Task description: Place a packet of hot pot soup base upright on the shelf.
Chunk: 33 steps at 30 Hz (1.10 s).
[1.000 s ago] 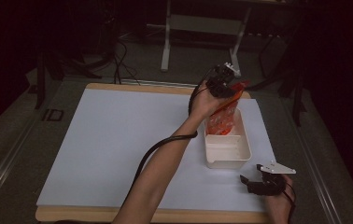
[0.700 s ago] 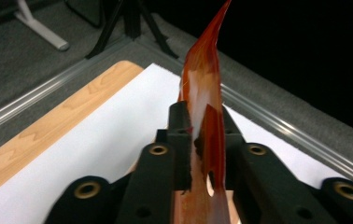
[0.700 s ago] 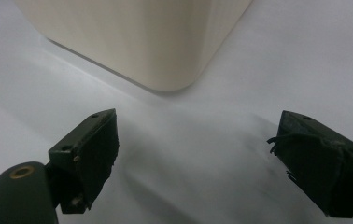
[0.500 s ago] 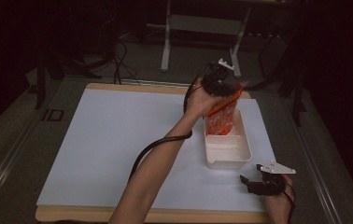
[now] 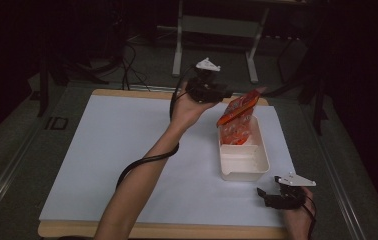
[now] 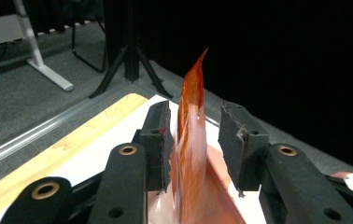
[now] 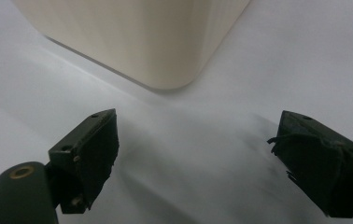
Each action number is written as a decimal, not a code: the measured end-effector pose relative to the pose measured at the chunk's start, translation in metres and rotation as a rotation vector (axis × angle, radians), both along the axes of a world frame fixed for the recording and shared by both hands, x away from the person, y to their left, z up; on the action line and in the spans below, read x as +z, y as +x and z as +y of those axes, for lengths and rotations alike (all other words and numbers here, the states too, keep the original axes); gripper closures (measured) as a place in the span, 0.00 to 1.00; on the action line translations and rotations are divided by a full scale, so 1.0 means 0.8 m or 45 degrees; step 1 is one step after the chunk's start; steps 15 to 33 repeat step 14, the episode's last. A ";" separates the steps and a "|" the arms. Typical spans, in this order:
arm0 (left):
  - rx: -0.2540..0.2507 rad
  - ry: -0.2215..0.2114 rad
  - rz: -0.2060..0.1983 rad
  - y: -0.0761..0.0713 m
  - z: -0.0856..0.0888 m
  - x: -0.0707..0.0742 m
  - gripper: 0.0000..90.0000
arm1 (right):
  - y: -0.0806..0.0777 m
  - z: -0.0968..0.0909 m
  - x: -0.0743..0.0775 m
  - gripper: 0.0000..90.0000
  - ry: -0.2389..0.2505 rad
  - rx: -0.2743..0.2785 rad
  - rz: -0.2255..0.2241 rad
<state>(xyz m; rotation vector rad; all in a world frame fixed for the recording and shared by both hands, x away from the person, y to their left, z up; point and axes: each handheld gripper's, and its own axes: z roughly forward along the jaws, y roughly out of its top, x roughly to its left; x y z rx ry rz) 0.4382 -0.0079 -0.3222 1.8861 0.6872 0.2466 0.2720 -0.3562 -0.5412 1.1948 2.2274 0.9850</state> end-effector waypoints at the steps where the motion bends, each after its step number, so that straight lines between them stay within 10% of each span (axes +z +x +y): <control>1: 0.012 0.004 -0.011 -0.005 0.009 -0.003 0.70 | 0.000 0.000 0.000 0.15 0.001 -0.002 0.000; 14: 0.159 0.015 0.013 -0.067 0.123 -0.069 0.65 | 0.000 0.000 0.000 0.15 -0.001 -0.010 0.005; 33: 0.159 0.015 0.013 -0.067 0.123 -0.069 0.65 | 0.000 0.000 0.000 0.15 -0.001 -0.010 0.005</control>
